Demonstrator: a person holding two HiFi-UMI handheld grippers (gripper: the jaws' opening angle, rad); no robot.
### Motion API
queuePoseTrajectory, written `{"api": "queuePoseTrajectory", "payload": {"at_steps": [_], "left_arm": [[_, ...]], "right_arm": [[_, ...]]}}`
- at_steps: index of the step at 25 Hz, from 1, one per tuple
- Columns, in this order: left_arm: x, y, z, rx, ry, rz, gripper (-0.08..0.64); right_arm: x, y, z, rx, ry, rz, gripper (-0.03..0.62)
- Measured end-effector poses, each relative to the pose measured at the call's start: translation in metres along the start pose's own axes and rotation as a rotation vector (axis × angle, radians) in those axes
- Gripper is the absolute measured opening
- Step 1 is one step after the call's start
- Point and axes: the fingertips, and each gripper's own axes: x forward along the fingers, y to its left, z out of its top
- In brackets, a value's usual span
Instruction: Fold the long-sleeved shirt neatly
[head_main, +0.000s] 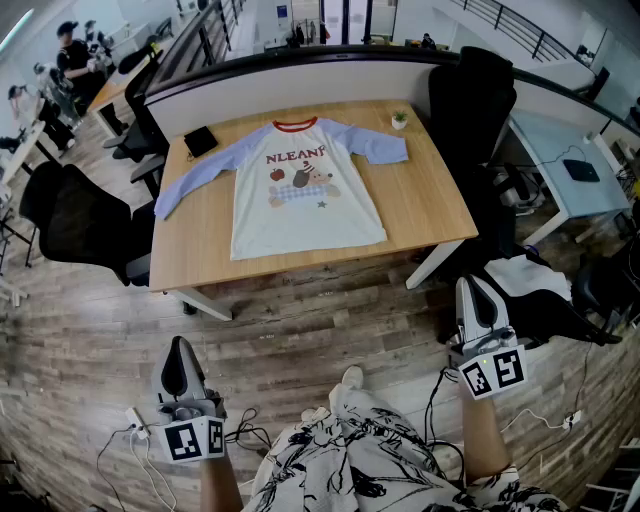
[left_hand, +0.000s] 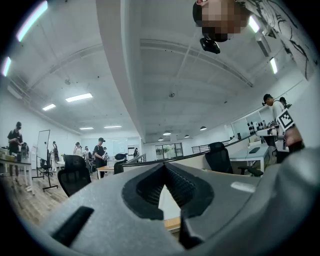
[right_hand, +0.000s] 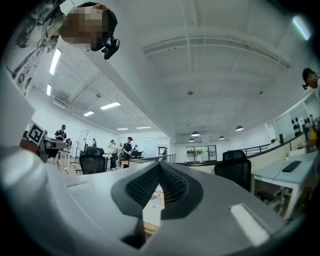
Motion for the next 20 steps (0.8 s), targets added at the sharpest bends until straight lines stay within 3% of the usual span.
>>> {"api": "queuePoseTrajectory", "payload": {"at_steps": [10, 15, 20], "left_arm": [[0.0065, -0.0021, -0.0009, -0.001, 0.003, -0.008, -0.002], [0.0071, -0.005, -0.0013, -0.006, 0.009, -0.009, 0.0], [0.0058, -0.0055, -0.0031, -0.01, 0.007, -0.007, 0.0]], "right_arm": [[0.0068, 0.0012, 0.0, -0.002, -0.007, 0.01, 0.005], [0.0075, 0.0035, 0.0069, 0.063, -0.072, 0.042, 0.006], [0.0095, -0.0002, -0.0005, 0.062, -0.05, 0.026, 0.006]]}}
